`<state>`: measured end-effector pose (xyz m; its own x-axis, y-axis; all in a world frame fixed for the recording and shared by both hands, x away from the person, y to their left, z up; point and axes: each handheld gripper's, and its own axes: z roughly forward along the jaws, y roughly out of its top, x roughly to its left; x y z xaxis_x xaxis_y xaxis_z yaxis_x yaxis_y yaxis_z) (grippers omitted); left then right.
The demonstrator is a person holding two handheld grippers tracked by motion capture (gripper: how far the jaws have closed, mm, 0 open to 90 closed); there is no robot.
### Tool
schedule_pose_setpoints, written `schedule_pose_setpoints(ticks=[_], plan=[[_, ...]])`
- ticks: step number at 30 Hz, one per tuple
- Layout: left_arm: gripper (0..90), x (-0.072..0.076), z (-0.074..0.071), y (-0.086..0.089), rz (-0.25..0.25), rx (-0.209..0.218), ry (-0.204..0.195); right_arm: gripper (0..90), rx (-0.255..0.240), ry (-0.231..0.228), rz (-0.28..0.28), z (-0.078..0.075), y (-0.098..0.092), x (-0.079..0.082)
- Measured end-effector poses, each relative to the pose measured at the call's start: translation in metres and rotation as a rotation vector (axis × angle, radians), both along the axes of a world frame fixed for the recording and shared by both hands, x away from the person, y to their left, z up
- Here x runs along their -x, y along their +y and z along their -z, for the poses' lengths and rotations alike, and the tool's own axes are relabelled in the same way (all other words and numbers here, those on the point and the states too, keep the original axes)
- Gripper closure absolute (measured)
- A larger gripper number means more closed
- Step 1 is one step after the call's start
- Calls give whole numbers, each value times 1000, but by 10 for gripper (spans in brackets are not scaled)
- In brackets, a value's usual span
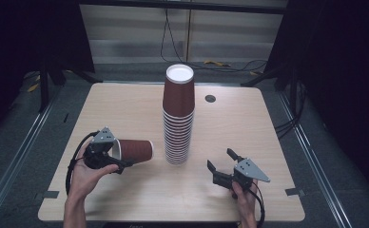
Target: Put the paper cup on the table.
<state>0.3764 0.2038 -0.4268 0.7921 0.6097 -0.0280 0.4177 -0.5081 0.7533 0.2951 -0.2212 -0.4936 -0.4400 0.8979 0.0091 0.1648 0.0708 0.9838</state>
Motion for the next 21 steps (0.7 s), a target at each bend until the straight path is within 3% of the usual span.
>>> schedule_pose_setpoints(ticks=[6,16,21], plan=[[32,-10,-5,2,-10,-31,22,134,1,-30,69,5,-1,2],[31,-29,-7,-3,-1,-114,62,134,-3,-66,105,8,-2,5],[30,-39,-11,-9,-21,-196,96,133,-3,-90,111,8,-2,7]])
